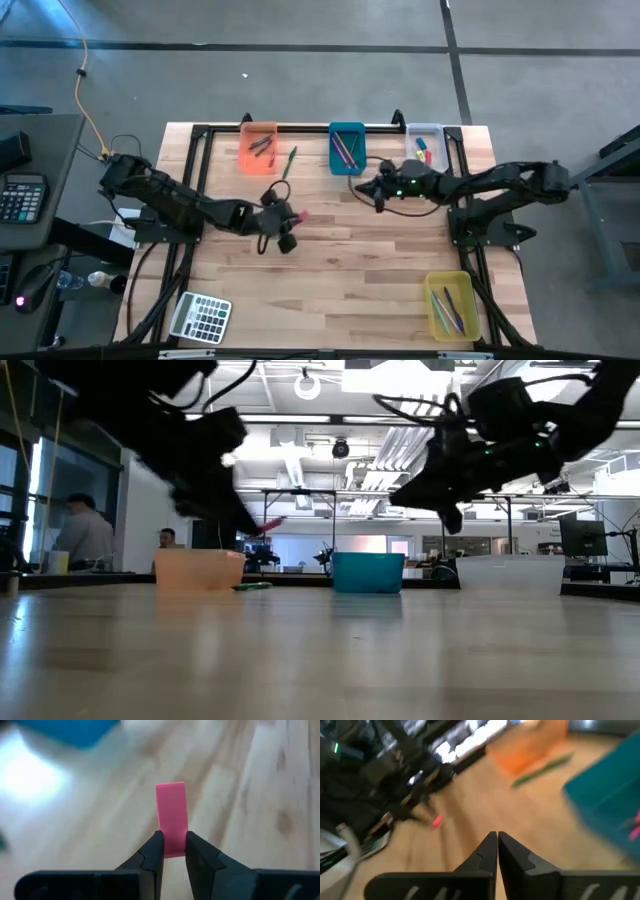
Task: Sort crayons/erasers/pens/pencils in bins
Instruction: Put the pink eraser into the transparent bin
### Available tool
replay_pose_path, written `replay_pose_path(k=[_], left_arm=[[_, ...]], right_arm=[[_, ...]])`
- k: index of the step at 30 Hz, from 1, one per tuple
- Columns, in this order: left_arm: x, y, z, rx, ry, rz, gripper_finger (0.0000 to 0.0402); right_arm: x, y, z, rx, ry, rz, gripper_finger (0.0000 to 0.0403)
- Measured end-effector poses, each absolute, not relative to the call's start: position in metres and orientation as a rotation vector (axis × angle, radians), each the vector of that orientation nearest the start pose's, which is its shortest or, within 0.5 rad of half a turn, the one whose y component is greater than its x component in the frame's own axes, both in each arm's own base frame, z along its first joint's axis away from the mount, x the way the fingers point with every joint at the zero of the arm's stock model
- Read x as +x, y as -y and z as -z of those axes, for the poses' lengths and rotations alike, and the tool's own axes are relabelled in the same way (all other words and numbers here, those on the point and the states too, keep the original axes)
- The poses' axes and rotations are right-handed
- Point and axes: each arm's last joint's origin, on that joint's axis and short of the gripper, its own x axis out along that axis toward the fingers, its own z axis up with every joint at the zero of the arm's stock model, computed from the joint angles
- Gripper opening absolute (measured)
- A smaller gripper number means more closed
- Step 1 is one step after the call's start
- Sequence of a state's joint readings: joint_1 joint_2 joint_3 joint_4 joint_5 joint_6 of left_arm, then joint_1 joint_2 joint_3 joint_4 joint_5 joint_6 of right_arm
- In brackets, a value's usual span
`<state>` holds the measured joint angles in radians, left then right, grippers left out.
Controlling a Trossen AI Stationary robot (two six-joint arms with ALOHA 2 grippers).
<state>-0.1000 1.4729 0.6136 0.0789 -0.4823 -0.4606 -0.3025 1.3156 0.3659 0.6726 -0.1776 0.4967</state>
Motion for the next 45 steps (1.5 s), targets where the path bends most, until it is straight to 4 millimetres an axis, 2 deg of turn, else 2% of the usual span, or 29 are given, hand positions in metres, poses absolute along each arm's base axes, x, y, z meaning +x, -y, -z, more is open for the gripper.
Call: replay_pose_path(k=[5,9,13,17,26,30,35,38,45], left_arm=[[0.286,-0.008,-0.155,-0.081,-0.524,-0.494,0.0053],[0.299,-0.019,-0.148,0.004,-0.524,-0.464,0.0053],[0.314,-0.023,-0.143,0.087,-0.556,-0.451,0.0053],[0.327,-0.022,-0.143,0.105,-0.559,-0.414,0.0053],[0.334,-0.026,-0.148,0.095,-0.534,-0.417,0.0053],[0.335,-0.029,-0.149,0.082,-0.51,-0.406,0.0053],[0.335,-0.03,-0.15,0.065,-0.503,-0.412,0.0057],[0.335,-0.03,-0.15,0.078,-0.506,-0.408,0.0074],[0.332,-0.03,-0.165,0.097,-0.477,-0.421,0.0136]], right_arm=[[0.258,0.056,-0.164,0.744,-0.338,0.109,0.0056],[0.279,0.057,-0.163,0.821,-0.377,0.08,0.0106],[0.299,0.06,-0.163,0.834,-0.415,0.081,0.0141],[0.312,0.06,-0.158,0.848,-0.496,0.1,0.0151],[0.319,0.058,-0.155,0.862,-0.533,0.096,0.0132],[0.32,0.058,-0.156,0.856,-0.522,0.087,0.0096],[0.321,0.056,-0.157,0.819,-0.516,0.069,0.0032],[0.32,0.056,-0.157,0.804,-0.518,0.065,0.0008],[0.319,0.056,-0.156,0.791,-0.528,0.056,0.0016]])
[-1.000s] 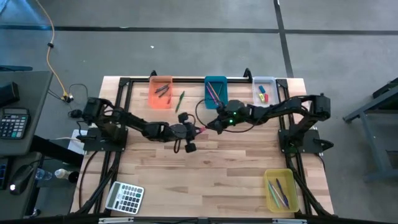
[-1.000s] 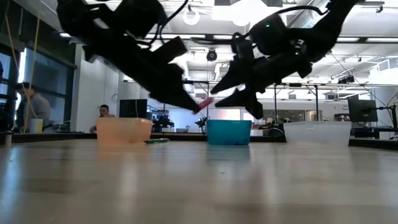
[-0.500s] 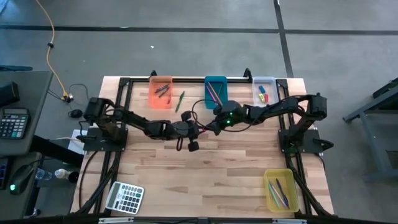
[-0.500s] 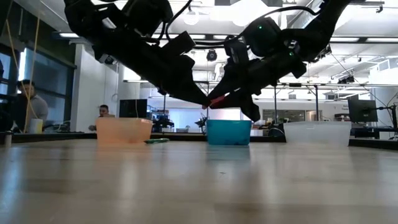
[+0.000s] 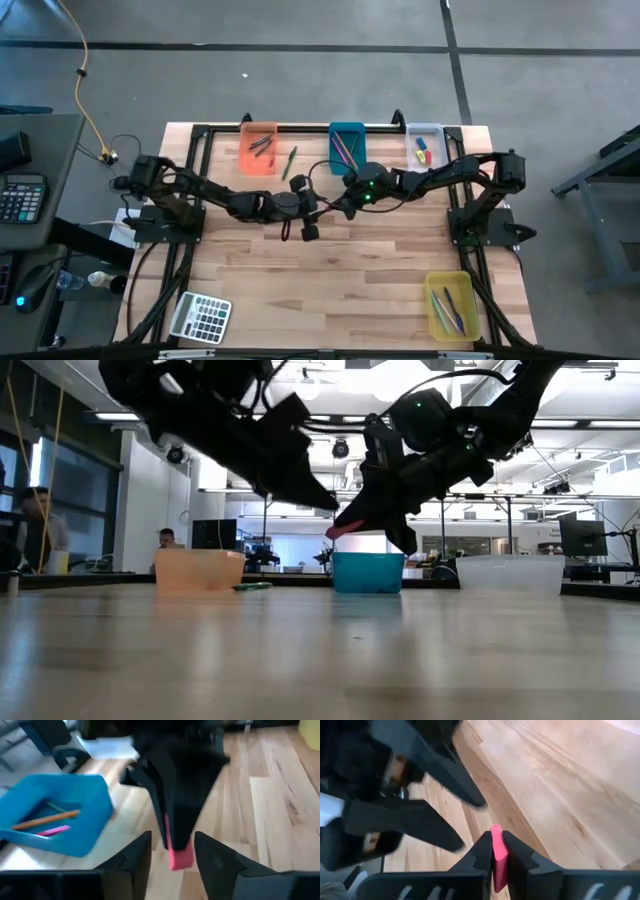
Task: Sort crayons/erasers/pens/pencils in bins
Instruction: Put the pink eraser into the transparent bin
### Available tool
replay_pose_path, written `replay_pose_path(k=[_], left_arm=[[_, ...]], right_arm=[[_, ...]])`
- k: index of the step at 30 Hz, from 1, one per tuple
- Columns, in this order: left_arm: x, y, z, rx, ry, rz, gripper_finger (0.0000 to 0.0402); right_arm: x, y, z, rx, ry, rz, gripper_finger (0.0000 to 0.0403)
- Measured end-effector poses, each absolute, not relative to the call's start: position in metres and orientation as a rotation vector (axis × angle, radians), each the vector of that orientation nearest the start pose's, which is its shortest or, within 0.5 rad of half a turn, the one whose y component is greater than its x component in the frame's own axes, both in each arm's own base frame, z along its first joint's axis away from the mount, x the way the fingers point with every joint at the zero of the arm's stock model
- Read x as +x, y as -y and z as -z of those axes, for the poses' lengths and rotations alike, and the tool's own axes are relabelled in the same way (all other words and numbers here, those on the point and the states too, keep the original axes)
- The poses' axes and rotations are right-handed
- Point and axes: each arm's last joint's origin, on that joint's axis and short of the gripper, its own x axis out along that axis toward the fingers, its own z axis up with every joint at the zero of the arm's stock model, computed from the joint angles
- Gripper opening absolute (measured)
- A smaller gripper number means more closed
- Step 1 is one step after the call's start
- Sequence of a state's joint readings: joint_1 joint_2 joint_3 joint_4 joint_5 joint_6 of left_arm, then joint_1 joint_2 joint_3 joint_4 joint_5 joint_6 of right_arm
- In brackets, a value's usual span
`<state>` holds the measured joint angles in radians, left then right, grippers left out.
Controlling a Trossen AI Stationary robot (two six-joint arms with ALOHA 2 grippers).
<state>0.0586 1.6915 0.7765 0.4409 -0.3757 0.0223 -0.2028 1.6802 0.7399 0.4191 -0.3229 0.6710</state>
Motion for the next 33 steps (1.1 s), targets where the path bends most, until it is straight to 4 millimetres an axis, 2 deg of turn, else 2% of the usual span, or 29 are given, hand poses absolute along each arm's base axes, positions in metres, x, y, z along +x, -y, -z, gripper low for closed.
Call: replay_pose_path(k=[3,6,12,16,19,27,30,33], left_arm=[[0.327,-0.03,-0.177,0.11,-0.464,-0.44,0.0157],[0.318,-0.03,-0.179,0.1,-0.482,-0.451,0.0171],[0.293,-0.03,-0.161,0.035,-0.481,-0.502,0.0176],[0.282,-0.03,-0.155,-0.002,-0.396,-0.51,0.0173],[0.278,-0.031,-0.153,-0.027,-0.338,-0.518,0.0168],[0.27,-0.043,-0.156,-0.083,-0.204,-0.54,0.0144],[0.27,-0.048,-0.158,-0.095,-0.175,-0.555,0.0133],[0.27,-0.052,-0.159,-0.098,-0.167,-0.569,0.0121]], right_arm=[[0.319,0.056,-0.156,0.782,-0.528,0.053,0.0011],[0.319,0.056,-0.157,0.775,-0.527,0.05,0.0009],[0.308,0.065,-0.18,0.702,-0.493,0.068,0.0009],[0.284,0.081,-0.202,0.627,-0.501,0.169,0.0009],[0.258,0.093,-0.218,0.55,-0.54,0.299,0.0009],[0.176,0.119,-0.247,0.334,-0.758,0.876,0.0009],[0.159,0.133,-0.251,0.312,-0.802,1.027,0.0009],[0.148,0.151,-0.24,0.348,-0.885,1.11,0.0009]])
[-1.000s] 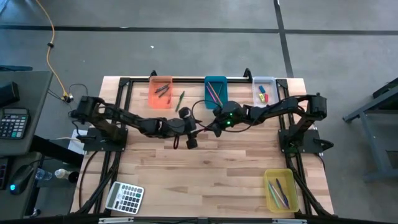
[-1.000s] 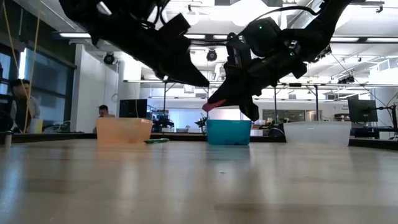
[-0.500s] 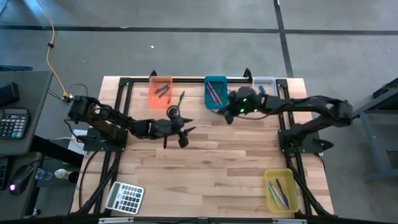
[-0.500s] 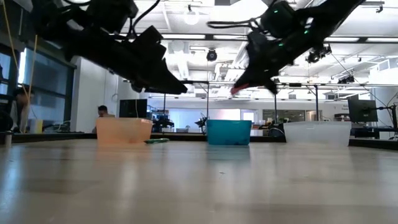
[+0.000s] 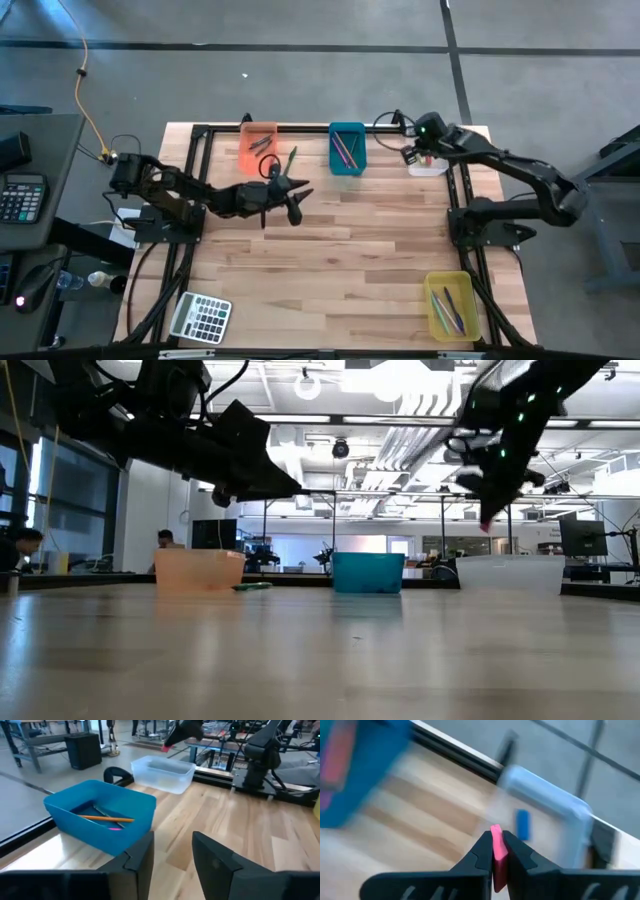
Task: Sort crayons/erasers/pens/pencils in bins
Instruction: Put the pink eraser into the transparent bin, then put the green pen into the yellow transparent bin
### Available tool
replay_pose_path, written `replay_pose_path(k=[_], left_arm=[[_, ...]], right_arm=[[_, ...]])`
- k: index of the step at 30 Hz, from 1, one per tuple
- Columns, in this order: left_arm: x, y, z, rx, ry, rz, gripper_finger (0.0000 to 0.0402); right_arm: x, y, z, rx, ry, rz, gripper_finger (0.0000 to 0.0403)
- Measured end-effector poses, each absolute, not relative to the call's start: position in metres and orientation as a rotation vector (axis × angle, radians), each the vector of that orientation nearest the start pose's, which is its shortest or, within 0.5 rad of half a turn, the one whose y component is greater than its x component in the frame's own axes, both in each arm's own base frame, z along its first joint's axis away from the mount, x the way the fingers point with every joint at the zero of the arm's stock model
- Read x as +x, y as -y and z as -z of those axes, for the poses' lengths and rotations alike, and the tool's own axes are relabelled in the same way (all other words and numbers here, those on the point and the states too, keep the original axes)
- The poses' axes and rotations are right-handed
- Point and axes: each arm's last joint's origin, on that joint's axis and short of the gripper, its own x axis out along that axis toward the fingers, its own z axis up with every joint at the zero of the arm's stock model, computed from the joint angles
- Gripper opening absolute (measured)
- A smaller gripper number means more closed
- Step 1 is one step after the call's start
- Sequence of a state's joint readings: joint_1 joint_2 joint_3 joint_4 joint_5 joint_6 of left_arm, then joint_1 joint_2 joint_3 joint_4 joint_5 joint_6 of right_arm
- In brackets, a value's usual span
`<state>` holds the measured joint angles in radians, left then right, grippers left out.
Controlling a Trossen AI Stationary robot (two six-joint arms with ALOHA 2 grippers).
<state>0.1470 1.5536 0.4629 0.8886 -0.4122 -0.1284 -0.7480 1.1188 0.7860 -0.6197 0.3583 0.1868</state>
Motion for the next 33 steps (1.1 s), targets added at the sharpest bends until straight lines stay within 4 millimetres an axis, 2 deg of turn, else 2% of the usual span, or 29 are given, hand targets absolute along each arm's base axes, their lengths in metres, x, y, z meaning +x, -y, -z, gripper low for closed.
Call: replay_pose_path(k=[4,9,17,25,30,33], left_arm=[[0.269,-0.055,-0.159,-0.098,-0.167,-0.581,0.0105],[0.269,-0.055,-0.159,-0.072,-0.176,-0.578,0.0081],[0.269,-0.054,-0.156,-0.071,-0.203,-0.564,0.0055],[0.268,-0.054,-0.155,-0.08,-0.219,-0.563,0.0043],[0.27,-0.056,-0.151,-0.075,-0.293,-0.577,0.0031],[0.274,-0.057,-0.151,-0.079,-0.357,-0.597,0.0021]], right_arm=[[0.138,0.176,-0.223,0.367,-0.983,1.199,0.0009],[0.137,0.201,-0.199,0.395,-1.065,1.229,0.0009],[0.138,0.22,-0.171,0.407,-1.148,1.238,0.0012],[0.14,0.22,-0.173,0.41,-1.129,1.235,0.0066],[0.14,0.22,-0.177,0.402,-1.105,1.24,0.0103],[0.139,0.219,-0.18,0.379,-1.106,1.227,0.0112]])
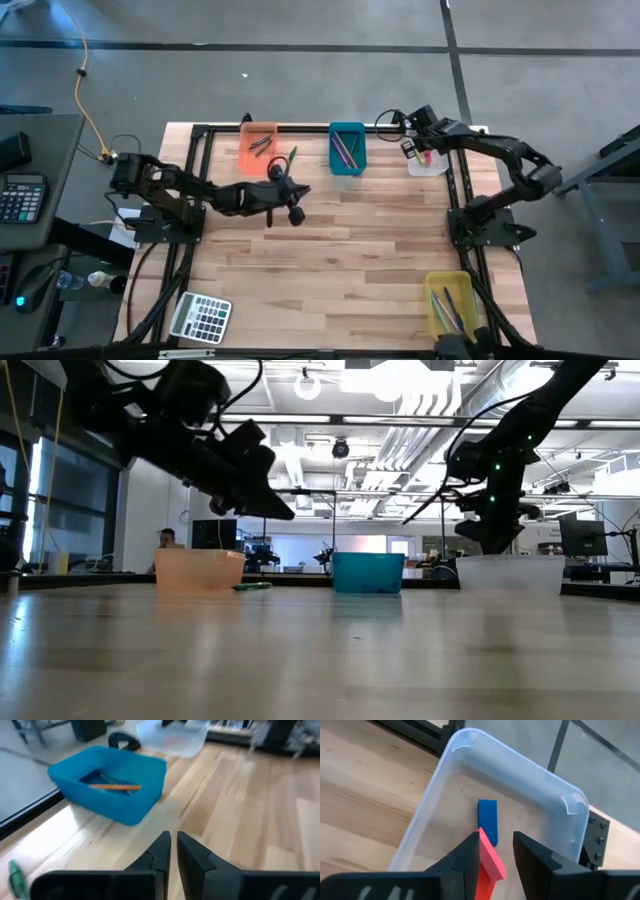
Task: Sort crayons/erasers/pens/pencils in bins
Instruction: Put the green pen into the yellow transparent bin
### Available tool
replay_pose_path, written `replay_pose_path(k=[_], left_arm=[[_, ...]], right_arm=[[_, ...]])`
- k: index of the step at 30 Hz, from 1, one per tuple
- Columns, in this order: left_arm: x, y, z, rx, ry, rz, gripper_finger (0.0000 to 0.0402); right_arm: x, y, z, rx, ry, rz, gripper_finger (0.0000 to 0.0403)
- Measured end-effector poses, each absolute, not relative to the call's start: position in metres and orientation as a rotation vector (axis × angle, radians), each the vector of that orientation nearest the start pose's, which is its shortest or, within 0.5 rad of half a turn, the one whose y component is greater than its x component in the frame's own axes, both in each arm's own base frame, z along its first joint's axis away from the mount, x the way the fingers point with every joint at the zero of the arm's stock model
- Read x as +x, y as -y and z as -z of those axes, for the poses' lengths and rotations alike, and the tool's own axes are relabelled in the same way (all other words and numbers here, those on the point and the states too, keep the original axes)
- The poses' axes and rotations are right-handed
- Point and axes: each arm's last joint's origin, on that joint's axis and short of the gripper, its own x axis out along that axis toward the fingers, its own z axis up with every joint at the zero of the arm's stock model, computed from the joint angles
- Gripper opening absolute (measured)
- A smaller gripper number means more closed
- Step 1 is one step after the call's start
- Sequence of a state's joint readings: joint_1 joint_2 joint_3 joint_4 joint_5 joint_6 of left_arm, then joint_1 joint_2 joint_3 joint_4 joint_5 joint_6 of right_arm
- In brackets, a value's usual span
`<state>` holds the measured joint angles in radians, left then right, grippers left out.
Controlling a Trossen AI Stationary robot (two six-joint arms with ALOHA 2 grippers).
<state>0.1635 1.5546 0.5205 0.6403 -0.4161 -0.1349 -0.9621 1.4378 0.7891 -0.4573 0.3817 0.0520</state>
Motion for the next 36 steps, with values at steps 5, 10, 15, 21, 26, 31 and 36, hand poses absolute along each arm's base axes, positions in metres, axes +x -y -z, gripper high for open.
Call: replay_pose_path(k=[5,10,15,21,26,31,36], left_arm=[[0.281,-0.06,-0.156,-0.094,-0.477,-0.684,0.0009],[0.281,-0.062,-0.156,-0.186,-0.563,-0.797,0.0014],[0.276,-0.06,-0.149,-0.294,-0.569,-0.858,0.0044],[0.26,-0.046,-0.124,-0.376,-0.471,-0.988,0.0099],[0.253,-0.037,-0.108,-0.412,-0.395,-1.004,0.0141],[0.254,-0.037,-0.094,-0.364,-0.401,-1.041,0.0175],[0.256,-0.039,-0.081,-0.328,-0.38,-1.101,0.0202]], right_arm=[[0.142,0.208,-0.201,0.345,-1.012,1.146,0.0091],[0.153,0.184,-0.225,0.337,-0.685,0.874,0.0041],[0.16,0.152,-0.23,0.279,-0.495,0.747,0.0004],[0.163,0.123,-0.224,0.239,-0.371,0.641,0.0003],[0.165,0.109,-0.223,0.212,-0.302,0.581,0.0001],[0.171,0.1,-0.224,0.193,-0.276,0.548,0.0],[0.177,0.091,-0.227,0.131,-0.26,0.507,0.0]])
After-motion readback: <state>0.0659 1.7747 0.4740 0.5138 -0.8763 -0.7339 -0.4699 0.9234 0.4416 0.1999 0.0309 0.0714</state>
